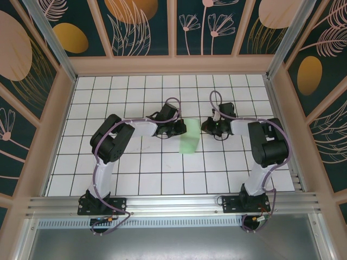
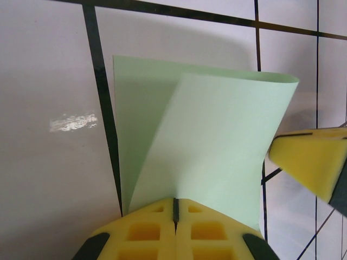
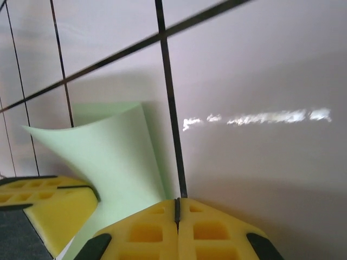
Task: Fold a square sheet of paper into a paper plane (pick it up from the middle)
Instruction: Fold the square sheet of paper in half at the center of the table.
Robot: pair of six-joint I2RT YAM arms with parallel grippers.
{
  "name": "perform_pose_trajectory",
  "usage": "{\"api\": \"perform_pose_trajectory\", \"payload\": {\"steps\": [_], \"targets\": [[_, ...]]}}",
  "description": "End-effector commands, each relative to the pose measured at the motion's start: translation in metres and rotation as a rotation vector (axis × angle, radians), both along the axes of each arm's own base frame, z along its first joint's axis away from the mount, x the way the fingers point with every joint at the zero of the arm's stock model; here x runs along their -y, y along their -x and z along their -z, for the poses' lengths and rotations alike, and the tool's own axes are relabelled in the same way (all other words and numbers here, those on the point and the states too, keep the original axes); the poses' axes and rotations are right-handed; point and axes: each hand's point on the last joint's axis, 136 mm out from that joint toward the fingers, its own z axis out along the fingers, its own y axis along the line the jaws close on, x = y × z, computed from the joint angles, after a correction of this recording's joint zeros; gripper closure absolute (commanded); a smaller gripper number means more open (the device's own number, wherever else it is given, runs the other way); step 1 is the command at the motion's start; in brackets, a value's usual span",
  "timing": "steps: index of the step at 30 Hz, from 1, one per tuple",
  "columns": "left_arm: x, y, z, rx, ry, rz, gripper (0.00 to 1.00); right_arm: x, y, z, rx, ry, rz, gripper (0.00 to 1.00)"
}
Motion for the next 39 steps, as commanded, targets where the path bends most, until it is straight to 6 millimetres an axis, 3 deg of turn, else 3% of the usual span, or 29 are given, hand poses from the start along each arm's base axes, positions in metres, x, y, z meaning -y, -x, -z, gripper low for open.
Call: {"api": "perform_pose_trajectory", "payload": {"steps": [1,5,10,18,21,25,29,33,36,39], "targets": [[-0.060,0.041,0.089,-0.195,-0.288,-0.059,1.00,-0.020,-0.011,-0.025,0.067,-0.017,-0.029,0.94],[-0.061,0.042,0.090,-0.198,-0.289,-0.057,1.00,-0.043,-0.009,-0.015,0.043,-0.032,-0.083,0.94],[-0.062,0.043,0.091,-0.200,-0.290,-0.059,1.00,-0.042,-0.017,-0.007,0.041,-0.025,-0.063,0.94],[-0.062,0.045,0.092,-0.207,-0.289,-0.051,1.00,-0.007,-0.033,0.018,0.003,0.044,0.047,0.95],[-0.062,0.046,0.092,-0.205,-0.289,-0.049,1.00,0.010,-0.046,0.014,0.016,0.038,0.118,0.95],[-0.063,0.048,0.093,-0.205,-0.287,-0.049,1.00,0.020,-0.064,-0.005,0.061,0.037,0.170,0.95],[-0.064,0.048,0.094,-0.203,-0.287,-0.049,1.00,0.012,-0.070,-0.025,0.097,0.026,0.174,0.95],[-0.064,0.048,0.094,-0.199,-0.287,-0.051,1.00,-0.008,-0.061,-0.042,0.126,0.001,0.132,0.94],[-0.064,0.048,0.095,-0.200,-0.285,-0.051,1.00,-0.025,-0.048,-0.040,0.100,-0.038,0.080,0.94],[-0.064,0.049,0.096,-0.203,-0.283,-0.054,1.00,-0.035,-0.038,-0.023,0.045,-0.054,0.043,0.94]]}}
